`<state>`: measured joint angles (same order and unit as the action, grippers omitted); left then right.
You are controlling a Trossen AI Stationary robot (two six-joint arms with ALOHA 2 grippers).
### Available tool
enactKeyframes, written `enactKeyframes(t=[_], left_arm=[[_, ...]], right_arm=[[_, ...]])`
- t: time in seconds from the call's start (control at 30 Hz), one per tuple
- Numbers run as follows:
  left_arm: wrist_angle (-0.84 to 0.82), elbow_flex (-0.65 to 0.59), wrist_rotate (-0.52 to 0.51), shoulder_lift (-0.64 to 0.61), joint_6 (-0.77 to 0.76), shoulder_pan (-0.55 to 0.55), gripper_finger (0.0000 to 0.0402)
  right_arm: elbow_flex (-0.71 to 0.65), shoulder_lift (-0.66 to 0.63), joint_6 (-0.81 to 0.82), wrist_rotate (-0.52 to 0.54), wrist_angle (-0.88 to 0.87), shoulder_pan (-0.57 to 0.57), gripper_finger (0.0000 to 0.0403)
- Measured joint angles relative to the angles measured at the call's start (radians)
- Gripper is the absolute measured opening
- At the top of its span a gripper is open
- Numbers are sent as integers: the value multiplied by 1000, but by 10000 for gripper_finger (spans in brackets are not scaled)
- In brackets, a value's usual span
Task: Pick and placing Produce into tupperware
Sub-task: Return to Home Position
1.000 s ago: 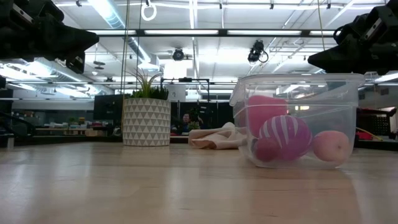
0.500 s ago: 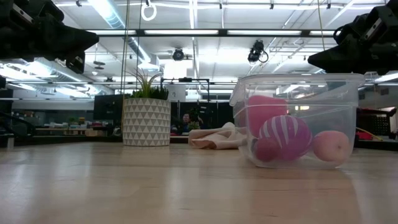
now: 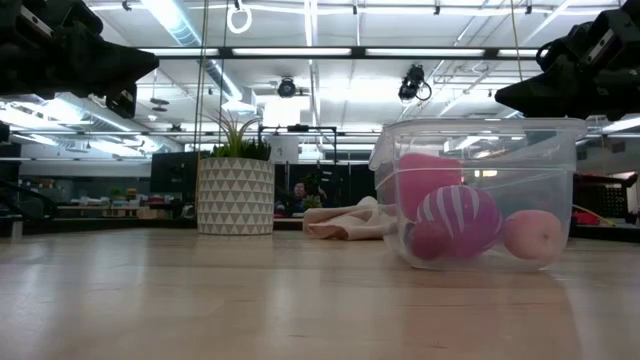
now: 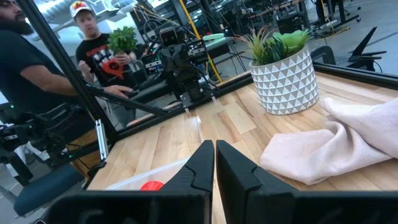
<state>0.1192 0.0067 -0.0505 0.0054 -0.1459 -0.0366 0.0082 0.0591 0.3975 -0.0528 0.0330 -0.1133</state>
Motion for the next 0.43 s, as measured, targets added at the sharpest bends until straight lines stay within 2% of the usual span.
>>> enactKeyframes(t=[0.43], left_arm=[[0, 0, 0, 0, 0, 0, 40]], right_arm=[[0, 0, 0, 0, 0, 0, 23]])
